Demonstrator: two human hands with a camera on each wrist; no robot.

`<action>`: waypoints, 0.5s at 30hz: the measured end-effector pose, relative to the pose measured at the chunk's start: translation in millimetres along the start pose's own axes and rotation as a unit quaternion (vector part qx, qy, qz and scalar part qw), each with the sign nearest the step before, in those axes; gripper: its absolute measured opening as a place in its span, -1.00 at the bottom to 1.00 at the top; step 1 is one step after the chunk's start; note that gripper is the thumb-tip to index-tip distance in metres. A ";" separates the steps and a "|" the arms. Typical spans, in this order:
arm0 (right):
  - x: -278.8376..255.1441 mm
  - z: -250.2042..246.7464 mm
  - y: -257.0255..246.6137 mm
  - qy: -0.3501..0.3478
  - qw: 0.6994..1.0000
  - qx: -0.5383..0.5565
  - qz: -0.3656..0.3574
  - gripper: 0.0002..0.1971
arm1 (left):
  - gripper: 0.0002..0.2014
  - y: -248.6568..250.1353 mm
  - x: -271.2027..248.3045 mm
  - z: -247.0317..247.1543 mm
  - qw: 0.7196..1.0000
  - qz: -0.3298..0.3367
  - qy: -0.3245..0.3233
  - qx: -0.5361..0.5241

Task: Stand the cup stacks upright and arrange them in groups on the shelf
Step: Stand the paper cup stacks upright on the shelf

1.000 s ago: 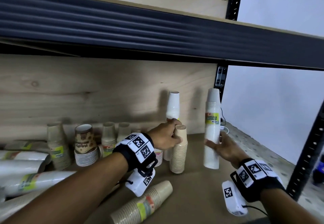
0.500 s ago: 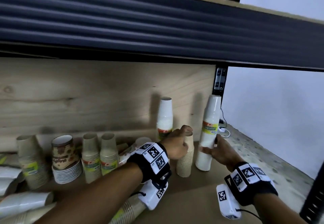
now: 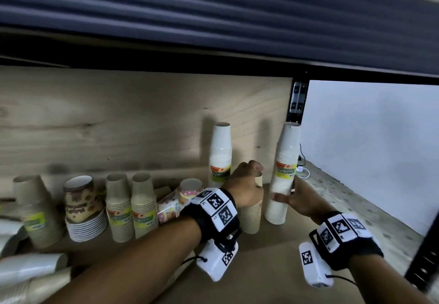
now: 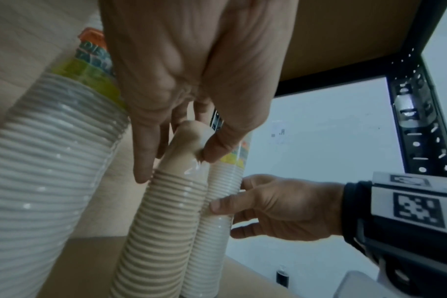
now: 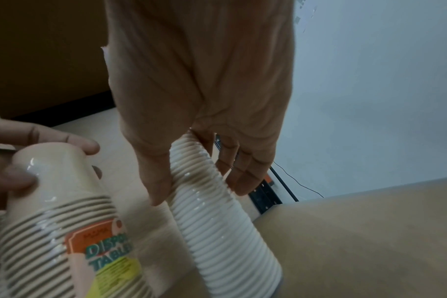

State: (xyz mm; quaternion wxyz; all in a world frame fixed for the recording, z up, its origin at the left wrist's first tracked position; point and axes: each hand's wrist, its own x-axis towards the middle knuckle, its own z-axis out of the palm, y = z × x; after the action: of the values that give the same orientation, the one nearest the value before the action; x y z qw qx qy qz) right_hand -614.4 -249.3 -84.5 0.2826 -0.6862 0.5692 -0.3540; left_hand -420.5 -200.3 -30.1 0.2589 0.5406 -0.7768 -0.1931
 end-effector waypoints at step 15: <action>0.2 1.9 12.3 0.024 0.999 -0.022 0.007 -0.44 | -0.61 3.4 -4.6 -6.3 0.999 0.026 0.034 0.000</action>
State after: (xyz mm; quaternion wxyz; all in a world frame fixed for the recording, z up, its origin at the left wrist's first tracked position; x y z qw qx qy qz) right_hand -619.9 -251.9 -95.3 0.2566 -0.6793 0.5884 -0.3556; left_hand -417.8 -194.9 -24.0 0.2897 0.5268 -0.7813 -0.1679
